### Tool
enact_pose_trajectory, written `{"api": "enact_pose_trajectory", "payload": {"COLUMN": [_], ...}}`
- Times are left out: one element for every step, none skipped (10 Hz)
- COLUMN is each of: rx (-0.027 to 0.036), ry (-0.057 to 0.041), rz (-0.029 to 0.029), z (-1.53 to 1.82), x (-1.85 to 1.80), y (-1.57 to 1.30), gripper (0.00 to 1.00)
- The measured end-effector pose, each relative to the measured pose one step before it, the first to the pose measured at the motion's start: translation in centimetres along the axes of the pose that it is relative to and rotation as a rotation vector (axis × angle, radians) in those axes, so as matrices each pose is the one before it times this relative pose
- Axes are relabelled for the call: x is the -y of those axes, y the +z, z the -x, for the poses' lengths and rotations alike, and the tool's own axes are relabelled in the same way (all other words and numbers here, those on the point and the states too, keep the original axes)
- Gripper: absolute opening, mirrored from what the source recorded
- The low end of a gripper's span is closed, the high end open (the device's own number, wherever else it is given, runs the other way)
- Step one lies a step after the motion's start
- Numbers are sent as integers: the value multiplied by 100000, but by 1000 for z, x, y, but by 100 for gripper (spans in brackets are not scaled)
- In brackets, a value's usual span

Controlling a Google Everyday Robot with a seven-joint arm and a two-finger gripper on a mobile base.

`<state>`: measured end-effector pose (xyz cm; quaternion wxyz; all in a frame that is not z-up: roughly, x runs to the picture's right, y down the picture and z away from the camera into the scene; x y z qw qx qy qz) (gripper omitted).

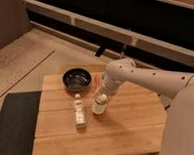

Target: Place the ceramic cup over the eraser

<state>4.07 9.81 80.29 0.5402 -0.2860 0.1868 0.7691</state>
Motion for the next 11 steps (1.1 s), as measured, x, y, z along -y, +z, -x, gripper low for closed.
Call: {"api": "enact_pose_trajectory", "payload": {"rx": [-19,57,-10,108,-2,1,69,-82,-185,-40,-7], "ry": [-128,-261,-144,-140,-218,-307,-371,-280,-630,-142,-23], "rz": [-256,-28,28,155,23,79,178,238,572,134,21], "z": [87,75,27,65,-1,1,-10,-54,-96,-25,-4], "x": [-51,-188,-126,-178,-66,-82,-134,-122,-200,-53,-16], "y": [32,-11,0,-56,-20,-38,-107,-35,-73,-7,1], "gripper": [69,70,70,70,70,70,70,70,70,70,70]}}
